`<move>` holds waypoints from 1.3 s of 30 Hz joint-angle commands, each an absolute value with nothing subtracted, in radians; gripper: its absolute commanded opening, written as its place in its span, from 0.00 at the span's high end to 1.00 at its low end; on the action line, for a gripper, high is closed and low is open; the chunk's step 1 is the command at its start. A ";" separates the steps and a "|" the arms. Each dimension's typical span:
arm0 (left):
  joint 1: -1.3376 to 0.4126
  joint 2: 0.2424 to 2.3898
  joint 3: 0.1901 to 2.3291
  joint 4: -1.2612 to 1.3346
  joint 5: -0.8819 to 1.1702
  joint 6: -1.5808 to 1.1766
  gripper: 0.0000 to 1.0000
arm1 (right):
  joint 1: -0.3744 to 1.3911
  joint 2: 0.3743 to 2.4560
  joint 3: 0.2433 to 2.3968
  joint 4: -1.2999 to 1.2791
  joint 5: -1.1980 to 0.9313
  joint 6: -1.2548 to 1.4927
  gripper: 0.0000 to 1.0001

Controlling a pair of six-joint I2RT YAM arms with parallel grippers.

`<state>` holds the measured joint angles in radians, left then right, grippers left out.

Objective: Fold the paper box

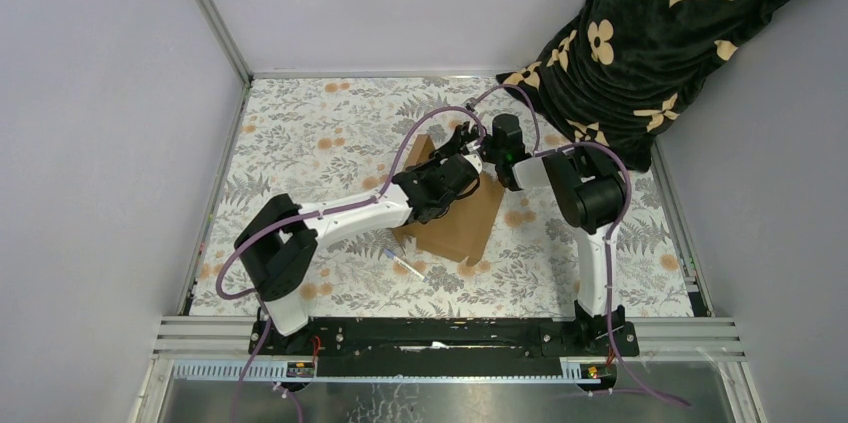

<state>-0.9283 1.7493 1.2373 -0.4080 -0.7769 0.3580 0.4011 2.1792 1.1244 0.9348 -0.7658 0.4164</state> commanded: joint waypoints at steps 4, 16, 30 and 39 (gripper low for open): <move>-0.943 1.729 1.221 -0.340 -0.582 0.317 1.00 | 0.462 2.013 1.090 0.615 -0.724 0.287 1.00; -0.944 1.731 1.232 -0.336 -0.474 0.224 1.00 | 0.495 1.823 0.992 0.231 -0.574 0.179 1.00; -0.981 1.725 1.200 -0.261 -0.424 0.165 1.00 | 0.520 1.743 0.894 0.117 -0.316 0.053 1.00; -1.018 1.661 1.190 -0.229 -0.476 0.154 1.00 | 0.525 1.650 0.745 0.327 -0.251 0.073 1.00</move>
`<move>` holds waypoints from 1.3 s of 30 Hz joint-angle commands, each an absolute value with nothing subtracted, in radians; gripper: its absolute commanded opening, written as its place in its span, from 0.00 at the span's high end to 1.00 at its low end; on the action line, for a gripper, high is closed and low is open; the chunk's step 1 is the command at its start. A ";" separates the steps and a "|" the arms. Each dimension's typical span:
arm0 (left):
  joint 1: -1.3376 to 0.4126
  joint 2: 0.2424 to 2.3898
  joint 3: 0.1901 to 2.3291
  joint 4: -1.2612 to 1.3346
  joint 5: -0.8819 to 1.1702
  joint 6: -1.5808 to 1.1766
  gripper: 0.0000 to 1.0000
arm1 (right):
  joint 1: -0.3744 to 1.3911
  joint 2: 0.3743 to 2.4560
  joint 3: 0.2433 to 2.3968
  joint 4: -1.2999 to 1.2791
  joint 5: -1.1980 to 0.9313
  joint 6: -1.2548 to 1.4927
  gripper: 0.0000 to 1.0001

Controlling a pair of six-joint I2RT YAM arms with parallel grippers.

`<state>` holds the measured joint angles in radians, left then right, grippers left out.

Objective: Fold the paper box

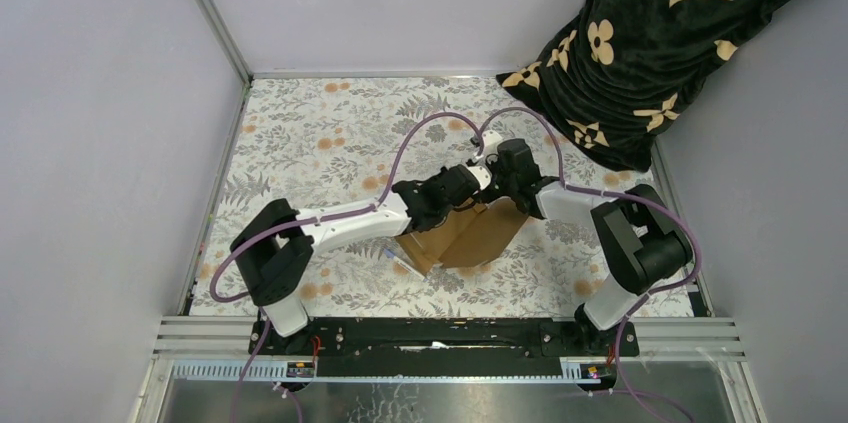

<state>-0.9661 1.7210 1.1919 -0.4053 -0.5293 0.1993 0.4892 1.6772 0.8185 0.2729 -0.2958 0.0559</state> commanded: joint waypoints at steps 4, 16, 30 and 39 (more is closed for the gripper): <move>-1.042 1.605 1.166 -0.205 -0.497 0.139 1.00 | 0.531 1.600 0.684 0.405 -0.218 0.079 1.00; -1.068 1.497 1.084 -0.148 -0.490 0.111 1.00 | 0.564 1.552 0.627 0.450 -0.115 0.066 1.00; -1.068 1.465 1.011 -0.090 -0.472 0.093 1.00 | 0.682 1.502 0.577 0.492 0.176 0.005 1.00; -1.068 1.445 0.990 -0.087 -0.471 0.085 1.00 | 0.729 1.504 0.568 0.518 0.342 0.005 1.00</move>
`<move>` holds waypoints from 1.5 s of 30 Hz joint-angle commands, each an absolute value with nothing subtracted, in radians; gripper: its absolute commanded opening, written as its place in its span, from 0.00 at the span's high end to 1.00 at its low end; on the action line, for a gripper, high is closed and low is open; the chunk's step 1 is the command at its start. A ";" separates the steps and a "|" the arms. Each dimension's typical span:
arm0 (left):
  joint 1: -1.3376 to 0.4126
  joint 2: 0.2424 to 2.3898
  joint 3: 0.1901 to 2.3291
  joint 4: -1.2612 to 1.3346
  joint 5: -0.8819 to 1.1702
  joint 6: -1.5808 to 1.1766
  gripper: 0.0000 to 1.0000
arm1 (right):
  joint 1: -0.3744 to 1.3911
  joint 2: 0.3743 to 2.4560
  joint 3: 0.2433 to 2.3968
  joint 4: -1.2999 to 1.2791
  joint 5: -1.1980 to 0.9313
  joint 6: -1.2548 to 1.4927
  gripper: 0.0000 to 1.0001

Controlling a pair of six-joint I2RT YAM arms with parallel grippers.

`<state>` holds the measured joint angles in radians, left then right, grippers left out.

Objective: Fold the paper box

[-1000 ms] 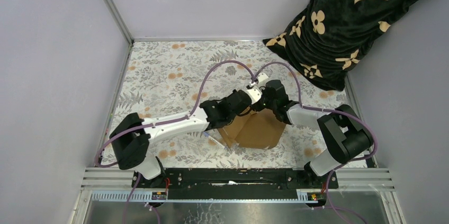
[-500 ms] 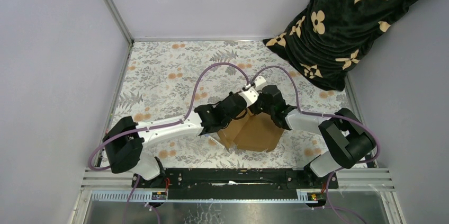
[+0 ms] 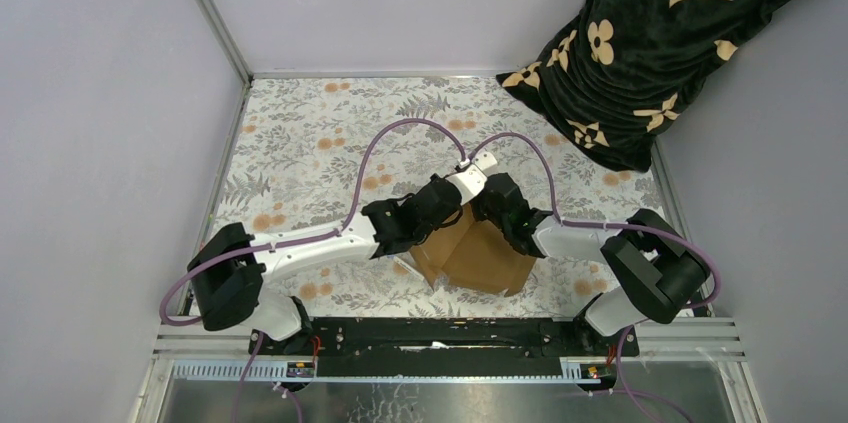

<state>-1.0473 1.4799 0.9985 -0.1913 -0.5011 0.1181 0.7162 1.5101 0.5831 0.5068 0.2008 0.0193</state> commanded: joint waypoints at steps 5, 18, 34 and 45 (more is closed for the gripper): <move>-1.068 1.446 0.983 -0.087 -0.471 0.083 1.00 | 0.733 1.506 0.573 0.517 0.358 0.005 1.00; -1.068 1.464 0.968 -0.061 -0.487 0.092 1.00 | 0.733 1.470 0.529 0.592 0.143 0.007 1.00; -1.053 1.531 1.021 -0.016 -0.657 0.084 0.73 | 0.734 1.372 0.473 0.536 0.308 0.060 1.00; -0.906 1.334 0.908 -0.081 -0.780 -0.192 0.82 | 0.734 1.321 0.404 0.569 0.441 0.094 1.00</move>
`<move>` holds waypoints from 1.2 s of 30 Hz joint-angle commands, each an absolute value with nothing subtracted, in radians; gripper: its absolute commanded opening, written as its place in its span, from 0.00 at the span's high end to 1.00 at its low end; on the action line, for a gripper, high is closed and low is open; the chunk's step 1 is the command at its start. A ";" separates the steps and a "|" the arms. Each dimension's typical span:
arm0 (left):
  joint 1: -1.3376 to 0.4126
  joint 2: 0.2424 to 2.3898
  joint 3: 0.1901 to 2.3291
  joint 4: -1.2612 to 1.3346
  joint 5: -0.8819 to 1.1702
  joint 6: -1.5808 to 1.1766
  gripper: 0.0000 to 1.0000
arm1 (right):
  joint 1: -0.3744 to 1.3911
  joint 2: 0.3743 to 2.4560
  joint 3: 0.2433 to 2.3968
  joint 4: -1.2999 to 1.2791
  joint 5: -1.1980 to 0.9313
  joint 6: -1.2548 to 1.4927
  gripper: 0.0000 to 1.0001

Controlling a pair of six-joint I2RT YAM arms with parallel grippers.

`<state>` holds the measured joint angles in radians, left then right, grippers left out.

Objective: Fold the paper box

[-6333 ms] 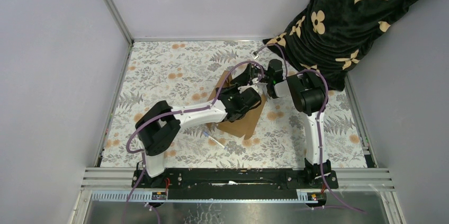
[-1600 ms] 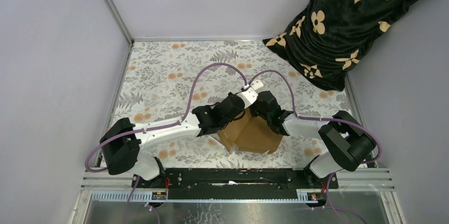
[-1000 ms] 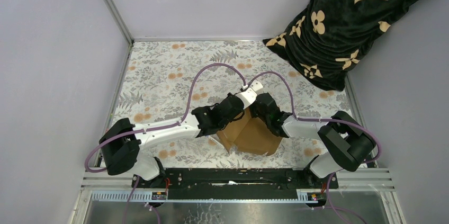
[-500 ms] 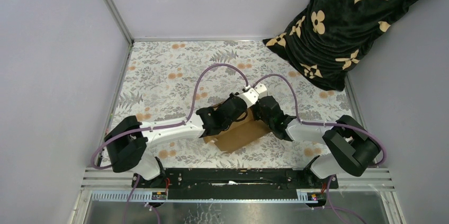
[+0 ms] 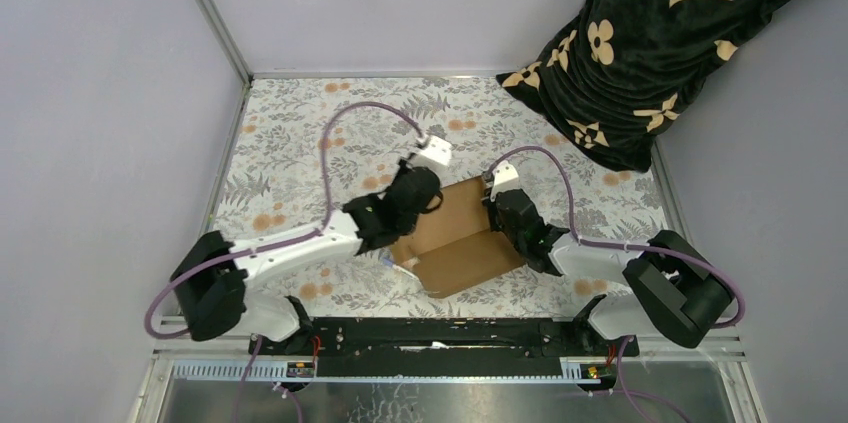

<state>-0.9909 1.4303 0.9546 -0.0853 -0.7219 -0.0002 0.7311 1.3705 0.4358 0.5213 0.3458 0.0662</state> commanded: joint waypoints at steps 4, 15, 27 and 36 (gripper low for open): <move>-0.827 1.296 0.856 -0.137 -0.730 -0.360 0.95 | 0.738 1.275 0.369 0.588 0.497 0.113 1.00; -0.765 1.344 0.738 -0.145 -0.679 -0.615 0.91 | 0.763 1.273 0.373 0.569 0.546 0.100 1.00; -0.658 1.144 0.456 0.145 -0.435 -0.655 1.00 | 0.763 1.271 0.375 0.548 0.541 0.108 1.00; -0.658 0.983 0.274 0.327 -0.291 -0.651 0.73 | 0.763 1.291 0.400 0.506 0.529 0.160 1.00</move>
<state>-0.6609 1.0378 0.2981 0.1650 -0.3573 -0.6464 0.7536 1.2934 0.3634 0.5098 0.5072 0.1223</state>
